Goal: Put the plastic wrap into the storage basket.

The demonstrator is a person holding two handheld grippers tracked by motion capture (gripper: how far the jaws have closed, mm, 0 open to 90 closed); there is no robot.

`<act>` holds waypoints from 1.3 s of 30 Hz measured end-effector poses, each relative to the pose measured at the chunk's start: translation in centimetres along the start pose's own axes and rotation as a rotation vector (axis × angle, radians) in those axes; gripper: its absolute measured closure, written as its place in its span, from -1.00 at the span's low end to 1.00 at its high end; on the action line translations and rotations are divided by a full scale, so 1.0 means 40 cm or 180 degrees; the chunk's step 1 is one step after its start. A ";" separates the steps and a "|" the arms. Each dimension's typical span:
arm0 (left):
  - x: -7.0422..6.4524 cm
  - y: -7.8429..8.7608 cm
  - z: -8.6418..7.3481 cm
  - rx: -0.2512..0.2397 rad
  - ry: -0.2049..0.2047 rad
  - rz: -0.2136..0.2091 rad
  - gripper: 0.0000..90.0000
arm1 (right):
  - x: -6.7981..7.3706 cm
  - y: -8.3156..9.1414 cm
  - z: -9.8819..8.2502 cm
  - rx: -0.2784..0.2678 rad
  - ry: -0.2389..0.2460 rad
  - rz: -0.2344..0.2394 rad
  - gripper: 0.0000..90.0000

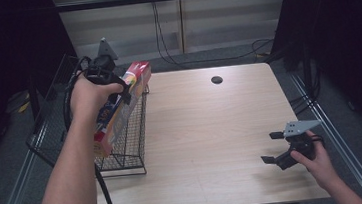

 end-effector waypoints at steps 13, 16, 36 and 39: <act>0.032 0.015 -0.004 -0.0012 0.0144 0.0052 0.01 | 0.000 -0.001 -0.001 -0.0002 -0.0020 0.0015 -0.96; 0.043 0.018 -0.006 -0.0002 0.0161 0.0072 0.01 | 0.000 0.000 -0.001 0.0003 -0.0011 -0.0004 -0.96; 0.108 0.058 -0.023 -0.0089 0.0397 0.0200 0.01 | 0.001 -0.002 -0.001 -0.0001 -0.0011 -0.0003 -0.96; 0.118 0.064 -0.025 -0.0079 0.0380 0.0238 0.01 | 0.002 -0.001 -0.001 0.0004 -0.0024 0.0004 -0.96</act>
Point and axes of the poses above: each handheld gripper's, and its own axes: y roughly backward along the jaws, z roughly out of its top, x roughly to its left, the point moved 5 cm from there along -y, roughly forward along the jaws, and after that the axes turned 10 degrees about -x, right-handed, at the moved point
